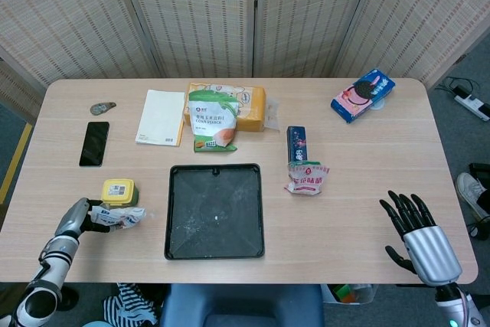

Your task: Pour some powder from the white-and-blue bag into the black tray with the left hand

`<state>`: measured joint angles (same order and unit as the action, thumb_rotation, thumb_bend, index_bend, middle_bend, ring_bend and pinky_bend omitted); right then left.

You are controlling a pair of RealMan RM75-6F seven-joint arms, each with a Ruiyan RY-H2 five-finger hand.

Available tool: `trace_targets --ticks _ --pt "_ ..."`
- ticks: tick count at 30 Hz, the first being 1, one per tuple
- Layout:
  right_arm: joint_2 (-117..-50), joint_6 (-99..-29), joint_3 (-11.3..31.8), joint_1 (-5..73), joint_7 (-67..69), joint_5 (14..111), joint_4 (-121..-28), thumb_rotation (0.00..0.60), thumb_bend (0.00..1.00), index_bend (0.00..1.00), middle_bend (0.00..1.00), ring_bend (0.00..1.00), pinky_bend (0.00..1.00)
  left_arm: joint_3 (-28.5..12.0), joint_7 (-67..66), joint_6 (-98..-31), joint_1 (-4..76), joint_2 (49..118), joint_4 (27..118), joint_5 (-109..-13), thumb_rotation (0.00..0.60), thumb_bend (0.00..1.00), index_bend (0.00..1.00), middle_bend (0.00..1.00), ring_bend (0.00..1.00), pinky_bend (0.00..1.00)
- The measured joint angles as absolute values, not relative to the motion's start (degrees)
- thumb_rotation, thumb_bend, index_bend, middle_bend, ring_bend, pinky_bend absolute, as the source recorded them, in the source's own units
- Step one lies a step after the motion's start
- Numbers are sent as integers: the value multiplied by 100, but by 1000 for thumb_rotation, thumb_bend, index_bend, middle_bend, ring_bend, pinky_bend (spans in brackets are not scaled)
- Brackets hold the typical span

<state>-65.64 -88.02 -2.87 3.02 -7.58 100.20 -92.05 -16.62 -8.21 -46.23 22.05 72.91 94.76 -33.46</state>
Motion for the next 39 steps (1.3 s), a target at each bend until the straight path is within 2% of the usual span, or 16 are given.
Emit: trace_targets --ticks 3,7,10,15,22,36,39 --pt "-6570 -8784 -286 307 -780 10011 -9209 600 263 0 0 0 0 -1606 -620 -4543 2224 7321 9270 -3495 600 204 675 854 1000 1000" --pt "-6574 -8778 -289 308 -799 10010 -9215 600 263 0 0 0 0 -1519 -367 -4494 2209 7326 9134 -3846 600 201 488 659 975 1000" --pt "-6573 -8798 -294 299 -798 10018 -9216 600 263 0 0 0 0 -1444 -168 -4435 2195 7307 9050 -4062 600 200 404 551 952 1000" --pt "-6572 -8815 -298 290 -786 10024 -9213 600 263 0 0 0 0 -1358 82 -4313 2189 7275 8934 -4241 600 198 333 452 939 1000" --pt "-6573 -8791 -296 301 -794 10013 -9212 600 262 0 0 0 0 -1357 480 -4304 2123 7034 9086 -4781 600 195 152 209 918 998" --pt "-6571 -8820 -299 287 -788 10017 -9213 600 263 0 0 0 0 -1456 1449 -5245 1568 5921 9826 -6214 600 194 134 157 836 917" --pt "-6576 -8799 -286 293 -803 9987 -9215 600 263 0 0 0 0 -1389 1625 -5594 1408 5802 9877 -6787 600 195 136 157 738 822"
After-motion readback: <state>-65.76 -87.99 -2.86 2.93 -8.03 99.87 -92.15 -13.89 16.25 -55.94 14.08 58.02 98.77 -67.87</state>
